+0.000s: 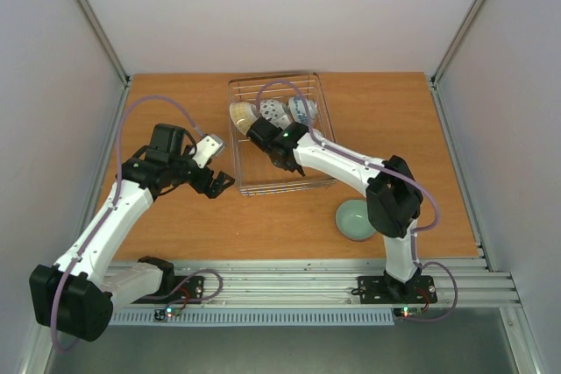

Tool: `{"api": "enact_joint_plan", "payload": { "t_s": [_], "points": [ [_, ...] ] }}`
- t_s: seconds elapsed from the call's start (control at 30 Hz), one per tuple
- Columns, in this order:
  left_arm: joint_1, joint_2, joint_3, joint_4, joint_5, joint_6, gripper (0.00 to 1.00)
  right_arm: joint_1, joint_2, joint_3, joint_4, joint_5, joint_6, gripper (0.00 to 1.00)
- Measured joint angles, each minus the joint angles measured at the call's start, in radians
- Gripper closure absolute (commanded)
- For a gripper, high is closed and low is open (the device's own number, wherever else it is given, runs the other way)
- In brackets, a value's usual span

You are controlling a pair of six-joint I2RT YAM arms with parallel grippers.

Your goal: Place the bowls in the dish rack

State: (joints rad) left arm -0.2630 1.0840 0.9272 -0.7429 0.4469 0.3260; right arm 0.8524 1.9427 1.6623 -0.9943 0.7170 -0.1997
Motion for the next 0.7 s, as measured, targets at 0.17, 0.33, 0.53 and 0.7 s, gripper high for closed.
{"api": "enact_joint_plan", "payload": {
  "t_s": [0.17, 0.33, 0.53, 0.7],
  "points": [
    [0.0, 0.0, 0.0, 0.0, 0.01, 0.0, 0.01, -0.031, 0.047, 0.0, -0.031, 0.01, 0.006, 0.99],
    [0.0, 0.0, 0.0, 0.0, 0.013, 0.0, 0.01, -0.052, 0.076, 0.0, -0.039, 0.012, 0.009, 0.99],
    [0.0, 0.0, 0.0, 0.0, 0.016, 0.0, 0.01, -0.063, 0.119, 0.002, -0.031, -0.003, 0.009, 0.99],
    [0.0, 0.003, 0.0, 0.0, 0.018, 0.001, 0.01, -0.068, 0.159, 0.026, -0.039, -0.002, -0.005, 0.97]
  ]
}}
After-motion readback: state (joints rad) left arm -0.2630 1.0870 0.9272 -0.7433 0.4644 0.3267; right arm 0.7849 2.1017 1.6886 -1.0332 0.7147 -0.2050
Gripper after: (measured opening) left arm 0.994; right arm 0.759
